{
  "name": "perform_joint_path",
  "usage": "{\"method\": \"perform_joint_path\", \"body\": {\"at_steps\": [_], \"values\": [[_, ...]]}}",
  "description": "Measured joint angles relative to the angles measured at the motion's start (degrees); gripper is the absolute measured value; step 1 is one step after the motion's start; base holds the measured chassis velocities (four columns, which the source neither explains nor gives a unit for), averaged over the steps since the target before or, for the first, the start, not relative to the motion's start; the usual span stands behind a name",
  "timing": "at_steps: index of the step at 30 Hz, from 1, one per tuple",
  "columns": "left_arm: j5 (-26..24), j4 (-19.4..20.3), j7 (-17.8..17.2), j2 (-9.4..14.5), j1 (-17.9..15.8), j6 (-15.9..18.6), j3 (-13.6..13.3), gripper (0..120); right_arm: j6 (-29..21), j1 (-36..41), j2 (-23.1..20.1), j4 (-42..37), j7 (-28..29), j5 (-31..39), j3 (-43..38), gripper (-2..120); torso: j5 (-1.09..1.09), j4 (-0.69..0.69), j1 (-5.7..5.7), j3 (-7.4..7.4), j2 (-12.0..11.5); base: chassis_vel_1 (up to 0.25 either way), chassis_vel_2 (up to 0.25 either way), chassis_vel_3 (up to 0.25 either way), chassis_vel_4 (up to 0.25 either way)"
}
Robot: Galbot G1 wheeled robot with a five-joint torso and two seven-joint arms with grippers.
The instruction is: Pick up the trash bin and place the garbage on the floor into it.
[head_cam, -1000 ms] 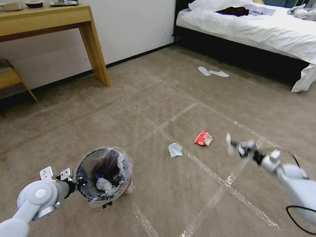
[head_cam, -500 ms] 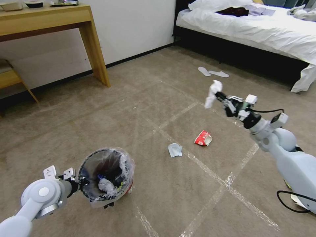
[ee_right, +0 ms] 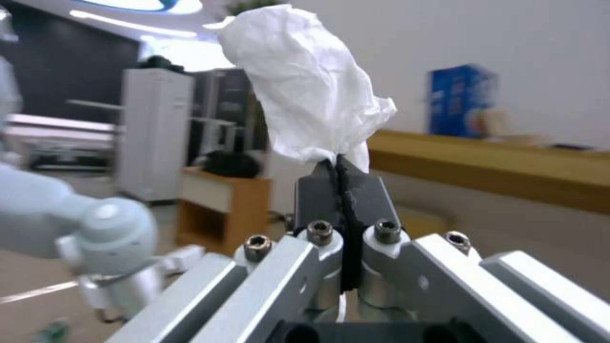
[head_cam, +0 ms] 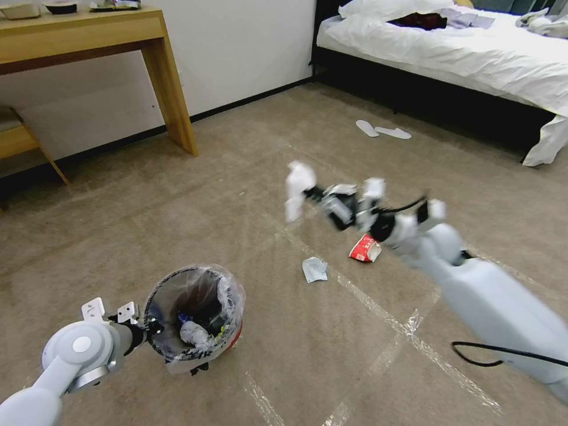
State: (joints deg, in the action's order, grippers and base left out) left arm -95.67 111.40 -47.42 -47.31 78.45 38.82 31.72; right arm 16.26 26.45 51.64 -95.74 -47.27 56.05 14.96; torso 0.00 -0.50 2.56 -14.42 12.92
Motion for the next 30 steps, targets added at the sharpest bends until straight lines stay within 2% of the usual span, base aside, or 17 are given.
{"method": "perform_joint_path", "body": {"at_steps": [3, 9, 18, 30], "values": [[-0.08, 0.42, -0.33, -0.23, 0.83, -0.04, 0.94, 0, -0.12, -5.58, 3.84, 1.74, 0.3, -0.23, 6.73, 0, 0.0, 0.0, 0.0, 0.0, 0.01, 0.0, 0.0, 0.0, 0.0], [-0.09, 0.66, -0.72, -0.7, 1.4, -0.16, 1.42, 0, -0.12, -10.4, 8.98, 5.26, 0.18, -0.54, 12.83, 0, 0.0, -0.02, 0.0, 0.0, 0.01, 0.0, 0.0, 0.0, 0.0], [-0.04, 1.17, -0.95, -1.15, 1.93, -0.18, 1.9, 0, 0.51, -11.15, 15.27, 11.95, -0.9, -2.1, 16.93, 0, -0.01, -0.02, -0.01, 0.0, 0.0, 0.0, 0.0, 0.0, 0.0], [-0.83, 1.85, -1.75, -0.97, 1.9, -0.19, 2.29, 0, 1.27, -10.73, 19.97, 17.16, -1.63, -3.73, 19.99, 0, -0.01, -0.01, -0.01, 0.0, 0.0, 0.0, 0.0, 0.0, 0.0]]}}
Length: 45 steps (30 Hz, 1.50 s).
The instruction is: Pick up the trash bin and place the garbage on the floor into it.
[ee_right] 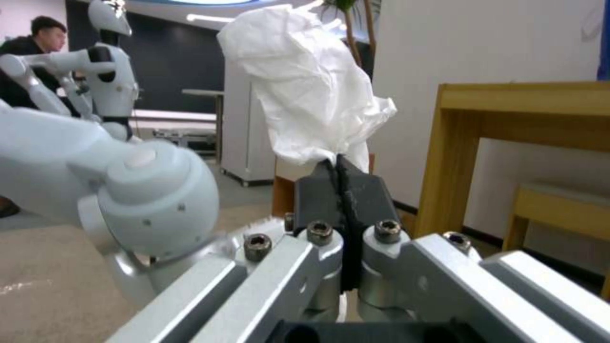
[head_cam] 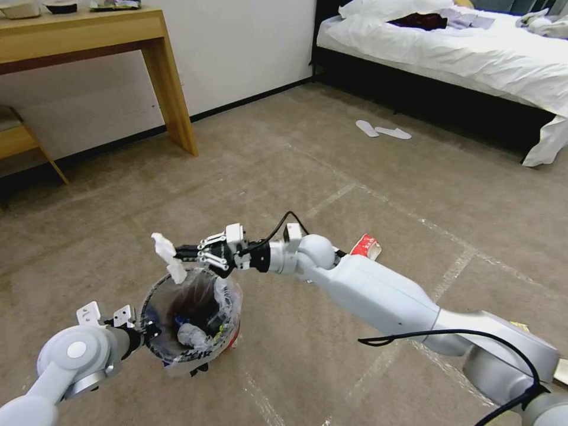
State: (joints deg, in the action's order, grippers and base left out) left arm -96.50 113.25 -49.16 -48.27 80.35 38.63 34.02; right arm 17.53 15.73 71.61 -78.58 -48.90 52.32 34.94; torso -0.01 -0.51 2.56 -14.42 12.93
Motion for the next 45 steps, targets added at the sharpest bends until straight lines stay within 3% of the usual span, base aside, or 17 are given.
{"method": "perform_joint_path", "body": {"at_steps": [20, 45], "values": [[-0.49, 0.54, -0.35, 0.53, 0.2, 0.01, 0.63, 0, 2.95, 3.39, 1.18, 7.76, -0.69, -4.24, -0.32, 1, -0.01, -0.01, 0.0, 0.0, 0.0, 0.0, 0.0, 0.0, 0.0], [-0.88, 0.02, -0.54, 0.74, -0.54, -0.17, 0.44, 0, 2.57, 3.96, 1.26, 9.94, -3.99, -5.87, 0.23, 91, -0.01, -0.01, 0.0, 0.0, 0.0, 0.0, 0.0, 0.0, 0.0]]}}
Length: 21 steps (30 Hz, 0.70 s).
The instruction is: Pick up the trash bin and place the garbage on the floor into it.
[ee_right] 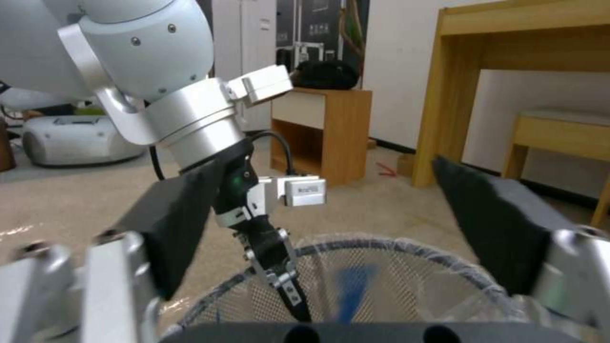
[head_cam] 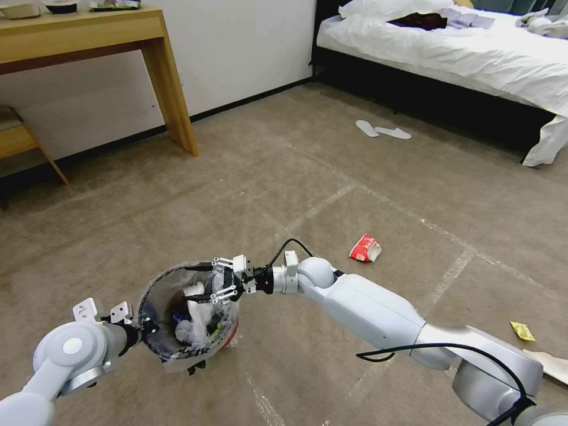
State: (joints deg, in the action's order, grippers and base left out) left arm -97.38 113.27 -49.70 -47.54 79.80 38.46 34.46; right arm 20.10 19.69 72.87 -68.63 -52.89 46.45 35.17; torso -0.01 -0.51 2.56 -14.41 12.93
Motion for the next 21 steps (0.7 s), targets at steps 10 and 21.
{"method": "perform_joint_path", "body": {"at_steps": [10, 21], "values": [[-0.07, -0.18, 0.04, -0.03, -0.2, -0.03, -0.09, 0, 0.22, -0.75, -0.36, -0.55, -0.45, 0.28, 0.28, 100, 0.0, 0.0, 0.0, 0.0, 0.0, 0.0, 0.0, 0.0, 0.0], [-0.19, -0.17, 0.06, 0.27, -0.05, -0.04, 0.36, 0, 0.41, -0.99, -0.93, -4.23, 1.86, 2.77, -6.08, 100, 0.0, 0.01, 0.0, 0.0, 0.0, 0.0, 0.0, 0.0, 0.0]]}}
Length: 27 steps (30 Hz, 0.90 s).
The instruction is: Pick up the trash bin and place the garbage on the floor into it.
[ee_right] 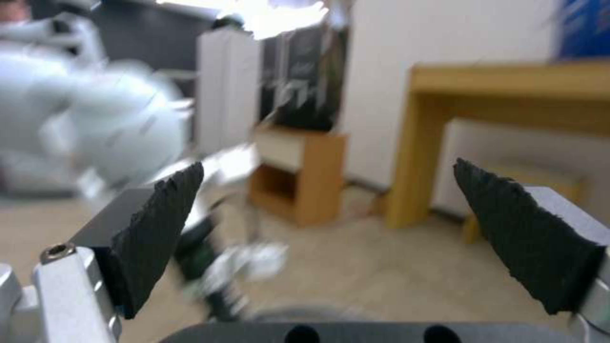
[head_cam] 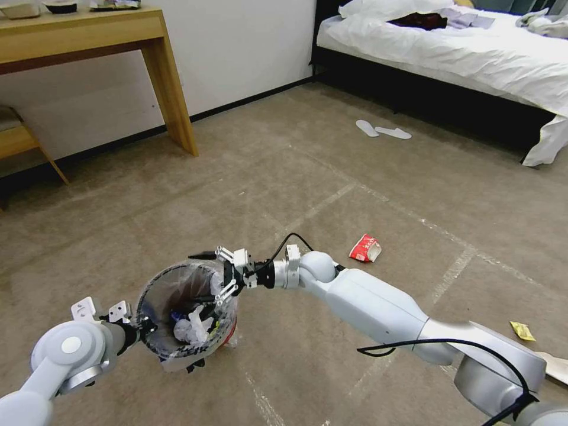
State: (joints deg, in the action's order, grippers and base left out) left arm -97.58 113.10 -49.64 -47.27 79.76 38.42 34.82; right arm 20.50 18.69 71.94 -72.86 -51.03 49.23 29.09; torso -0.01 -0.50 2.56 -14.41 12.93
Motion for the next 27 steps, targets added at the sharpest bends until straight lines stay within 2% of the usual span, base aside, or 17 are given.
{"method": "perform_joint_path", "body": {"at_steps": [2, 4, 5, 7, 8, 11, 12, 13, 14, 16, 17, 18, 20, 22, 23, 26, 27], "values": [[-0.08, -0.02, -0.06, 0.04, -0.01, 0.0, 0.03, 0, 0.0, 0.3, -0.17, -0.65, 0.99, 0.24, -1.45, 100, 0.0, 0.0, 0.0, 0.0, 0.0, 0.0, 0.0, 0.0, 0.0], [-0.32, -0.15, -0.3, 0.13, -0.04, 0.0, 0.13, 0, 0.08, 1.72, -1.0, -2.83, 5.4, 0.41, -7.11, 100, 0.0, 0.0, 0.0, 0.0, 0.0, 0.0, 0.0, 0.0, 0.0], [-0.32, -0.15, -0.3, 0.13, -0.04, 0.0, 0.13, 0, 0.08, 1.72, -1.0, -2.83, 5.4, 0.41, -7.11, 100, 0.0, 0.0, 0.0, 0.0, 0.0, 0.0, 0.0, 0.0, 0.0], [-0.78, -0.3, -0.56, 0.16, -0.06, 0.03, 0.28, 0, 0.44, 3.71, -2.42, -4.93, 10.66, 0.01, -12.3, 100, 0.0, 0.0, 0.0, 0.0, 0.0, 0.0, 0.0, 0.0, 0.0], [-0.78, -0.3, -0.56, 0.16, -0.06, 0.03, 0.28, 0, 0.44, 3.71, -2.42, -4.93, 10.66, 0.01, -12.3, 100, 0.0, 0.0, 0.0, 0.0, 0.0, 0.0, 0.0, 0.0, 0.0], [-1.26, -0.3, -0.62, 0.19, 0.01, 0.24, 0.71, 0, 1.02, 5.83, -4.15, -6.47, 15.94, -1.46, -16.67, 100, 0.0, -0.01, 0.0, 0.0, 0.0, 0.0, 0.0, 0.0, 0.0], [-1.54, -0.17, -0.63, 0.23, 0.09, 0.38, 0.94, 0, 1.24, 7.11, -4.98, -7.27, 19.08, -2.68, -18.95, 100, -0.01, 0.0, 0.0, 0.0, 0.0, 0.0, 0.0, 0.0, 0.0], [-2.07, 0.18, -0.77, 0.47, 0.34, 0.57, 1.34, 0, 1.53, 9.81, -6.61, -8.84, 25.79, -5.77, -23.83, 100, -0.01, -0.01, 0.0, 0.0, 0.0, 0.0, 0.0, 0.0, 0.0], [-2.07, 0.18, -0.77, 0.47, 0.34, 0.57, 1.34, 0, 1.53, 9.81, -6.61, -8.84, 25.79, -5.77, -23.83, 100, -0.01, -0.01, 0.0, 0.0, 0.0, 0.0, 0.0, 0.0, 0.0], [-3.04, 0.84, -1.43, 0.97, 0.66, 0.88, 1.94, 0, 1.59, 16.21, -8.86, -11.88, 35.9, -14.87, -33.45, 100, -0.02, -0.02, 0.0, 0.0, 0.0, 0.0, 0.0, 0.0, 0.0], [-3.04, 0.84, -1.43, 0.97, 0.66, 0.88, 1.94, 0, 1.59, 16.21, -8.86, -11.88, 35.9, -14.87, -33.45, 100, -0.02, -0.02, 0.0, 0.0, 0.0, 0.0, 0.0, 0.0, 0.0], [-3.43, 1.19, -1.88, 0.96, 0.79, 0.91, 2.22, 0, 1.77, 20.21, -9.73, -13.64, 40.69, -19.37, -37.32, 100, -0.01, -0.02, 0.0, 0.0, 0.0, 0.0, 0.0, 0.0, 0.0], [-3.53, 1.37, -2.1, 0.88, 0.9, 0.91, 2.42, 0, 1.79, 22.68, -9.85, -14.52, 42.8, -20.93, -39.38, 100, -0.01, -0.01, 0.0, 0.01, 0.0, 0.0, 0.0, 0.0, 0.0], [-3.56, 1.76, -2.76, 0.6, 1.43, 0.77, 2.7, 0, 2.51, 29.09, -8.87, -15.87, 46.79, -24.38, -44.7, 100, -0.02, -0.01, 0.0, 0.0, 0.0, 0.0, 0.0, 0.0, 0.0], [-3.56, 1.76, -2.76, 0.6, 1.43, 0.77, 2.7, 0, 2.51, 29.09, -8.87, -15.87, 46.79, -24.38, -44.7, 100, -0.02, -0.01, 0.0, 0.0, 0.0, 0.0, 0.0, 0.0, 0.0], [-3.4, 1.9, -3.21, 0.33, 1.72, 0.57, 2.5, 0, 4.66, 33.79, -6.87, -16.73, 49.62, -26.68, -48.96, 100, -0.02, -0.01, 0.0, 0.0, 0.0, 0.0, 0.0, 0.0, 0.0], [-3.3, 1.92, -3.4, -0.08, 1.76, 0.54, 2.38, 0, 5.71, 36.91, -4.39, -17.82, 51.08, -27.54, -52.58, 100, 0.01, 0.0, 0.0, 0.01, 0.0, 0.0, 0.0, 0.0, 0.0]]}}
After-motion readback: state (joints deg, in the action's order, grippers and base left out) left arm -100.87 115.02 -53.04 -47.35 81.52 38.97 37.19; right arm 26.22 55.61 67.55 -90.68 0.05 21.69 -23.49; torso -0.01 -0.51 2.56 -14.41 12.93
